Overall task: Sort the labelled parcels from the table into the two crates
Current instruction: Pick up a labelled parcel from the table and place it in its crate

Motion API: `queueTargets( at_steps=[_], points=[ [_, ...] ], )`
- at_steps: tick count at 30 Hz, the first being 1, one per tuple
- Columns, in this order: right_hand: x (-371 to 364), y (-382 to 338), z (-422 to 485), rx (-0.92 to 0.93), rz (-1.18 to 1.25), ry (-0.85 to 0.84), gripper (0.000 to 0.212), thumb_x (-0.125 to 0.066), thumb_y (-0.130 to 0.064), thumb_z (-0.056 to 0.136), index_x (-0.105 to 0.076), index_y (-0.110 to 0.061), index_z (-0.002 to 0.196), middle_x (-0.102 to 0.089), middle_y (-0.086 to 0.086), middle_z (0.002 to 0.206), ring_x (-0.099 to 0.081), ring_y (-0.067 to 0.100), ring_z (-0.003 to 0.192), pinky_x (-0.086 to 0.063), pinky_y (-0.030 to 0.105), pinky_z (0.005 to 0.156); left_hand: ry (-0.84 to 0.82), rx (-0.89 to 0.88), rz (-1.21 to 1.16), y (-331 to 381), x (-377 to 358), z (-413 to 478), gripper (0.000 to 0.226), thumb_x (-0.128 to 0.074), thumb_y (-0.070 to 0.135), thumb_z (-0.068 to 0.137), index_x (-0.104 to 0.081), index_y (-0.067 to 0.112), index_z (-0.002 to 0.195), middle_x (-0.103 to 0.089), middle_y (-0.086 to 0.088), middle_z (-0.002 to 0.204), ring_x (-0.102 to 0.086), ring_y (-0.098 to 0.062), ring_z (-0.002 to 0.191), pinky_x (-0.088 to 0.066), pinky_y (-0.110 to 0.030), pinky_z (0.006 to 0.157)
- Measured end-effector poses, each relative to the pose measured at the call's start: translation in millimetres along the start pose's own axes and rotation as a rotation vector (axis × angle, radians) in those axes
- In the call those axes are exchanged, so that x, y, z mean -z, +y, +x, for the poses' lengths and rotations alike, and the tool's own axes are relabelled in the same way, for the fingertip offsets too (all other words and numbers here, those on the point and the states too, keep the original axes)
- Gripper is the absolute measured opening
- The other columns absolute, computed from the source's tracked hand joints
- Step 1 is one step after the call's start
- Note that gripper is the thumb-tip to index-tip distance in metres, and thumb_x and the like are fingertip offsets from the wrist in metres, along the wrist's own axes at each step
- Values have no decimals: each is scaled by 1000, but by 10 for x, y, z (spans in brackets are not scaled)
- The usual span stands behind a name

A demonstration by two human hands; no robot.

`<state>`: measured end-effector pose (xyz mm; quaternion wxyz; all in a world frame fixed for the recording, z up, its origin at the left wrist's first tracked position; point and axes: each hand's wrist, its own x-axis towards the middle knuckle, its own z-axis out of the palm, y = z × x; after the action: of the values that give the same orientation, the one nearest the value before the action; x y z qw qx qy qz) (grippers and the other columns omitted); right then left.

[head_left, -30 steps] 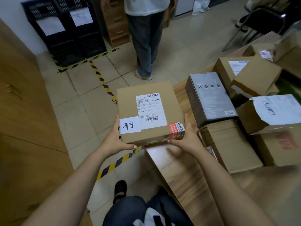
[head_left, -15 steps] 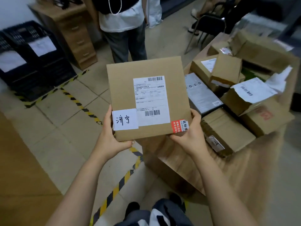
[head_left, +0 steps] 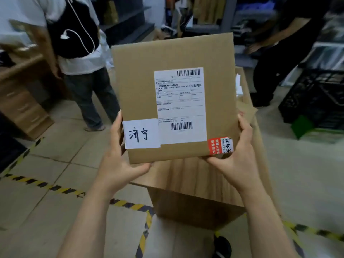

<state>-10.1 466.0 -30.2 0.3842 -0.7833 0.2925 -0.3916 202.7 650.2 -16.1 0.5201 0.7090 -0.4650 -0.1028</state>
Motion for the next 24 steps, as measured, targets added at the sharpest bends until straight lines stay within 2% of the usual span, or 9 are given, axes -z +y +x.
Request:
queueTargets(
  at_steps=[3, 6, 7, 10, 13, 16, 19, 21, 24],
  points=[
    [221, -32, -111, 30, -9, 71, 118, -91, -14, 60, -16, -13, 151, -33, -30, 127, -39, -29, 110, -33, -6, 82, -63, -62, -24, 127, -121, 117, 134, -93, 14, 57, -3, 38, 153, -28, 29, 150, -32, 0, 139, -36, -39, 112],
    [452, 0, -151, 28, -19, 107, 130, -92, -18, 60, -4, -26, 155, -27, -28, 144, -40, -18, 123, -39, 3, 93, -122, -120, -52, 244, -316, 232, 133, -90, 7, 57, -2, 31, 154, -28, 38, 145, -32, 3, 137, -36, -16, 107],
    [535, 13, -158, 31, -32, 123, 131, -92, -16, 60, -3, -23, 156, -26, -27, 145, -39, -17, 125, -39, 6, 96, -140, -141, -58, 285, -391, 270, 132, -90, 7, 57, -2, 29, 154, -28, 36, 146, -32, 2, 137, -35, -15, 107],
    [798, 90, -201, 42, -47, 196, 128, -90, -4, 60, -5, -8, 155, -20, -31, 139, -33, -31, 117, -33, -5, 87, -176, -194, -84, 414, -650, 374, 132, -90, 8, 57, -2, 28, 154, -29, 20, 152, -33, -4, 139, -39, -28, 109],
    [1078, 176, -233, 21, -73, 248, 126, -90, -3, 60, -7, -9, 155, -29, -40, 127, -43, -30, 106, -35, -6, 80, -200, -232, -101, 559, -956, 459, 131, -90, 9, 57, -3, 27, 154, -30, 19, 152, -35, -4, 138, -41, -33, 109],
    [1402, 347, -207, -13, -75, 253, 129, -92, -17, 60, -5, -25, 155, -38, -32, 132, -56, -10, 109, -42, 2, 82, -205, -248, -120, 683, -1311, 520, 130, -89, 2, 57, -4, 22, 154, -32, 33, 145, -36, 2, 135, -40, -19, 104],
    [1715, 525, -144, -34, -76, 259, 130, -93, -21, 59, -6, -29, 155, -38, -33, 133, -54, -10, 112, -42, 2, 84, -202, -248, -140, 810, -1659, 576, 132, -89, -3, 56, -5, 20, 154, -32, 43, 138, -38, 6, 133, -41, -7, 93],
    [1928, 632, -89, -39, -75, 264, 131, -94, -23, 58, -5, -30, 155, -33, -33, 137, -50, -11, 116, -42, 2, 85, -206, -243, -146, 911, -1868, 628, 134, -90, -3, 55, -4, 22, 154, -32, 39, 141, -36, 3, 135, -41, -10, 97],
    [2253, 801, -18, -44, -78, 278, 132, -94, -24, 58, -6, -28, 155, -25, -38, 138, -39, -22, 119, -37, -2, 86, -211, -240, -155, 1100, -2210, 693, 133, -92, 2, 56, -5, 27, 154, -34, 24, 149, -36, -2, 137, -41, -32, 108]
  ],
)
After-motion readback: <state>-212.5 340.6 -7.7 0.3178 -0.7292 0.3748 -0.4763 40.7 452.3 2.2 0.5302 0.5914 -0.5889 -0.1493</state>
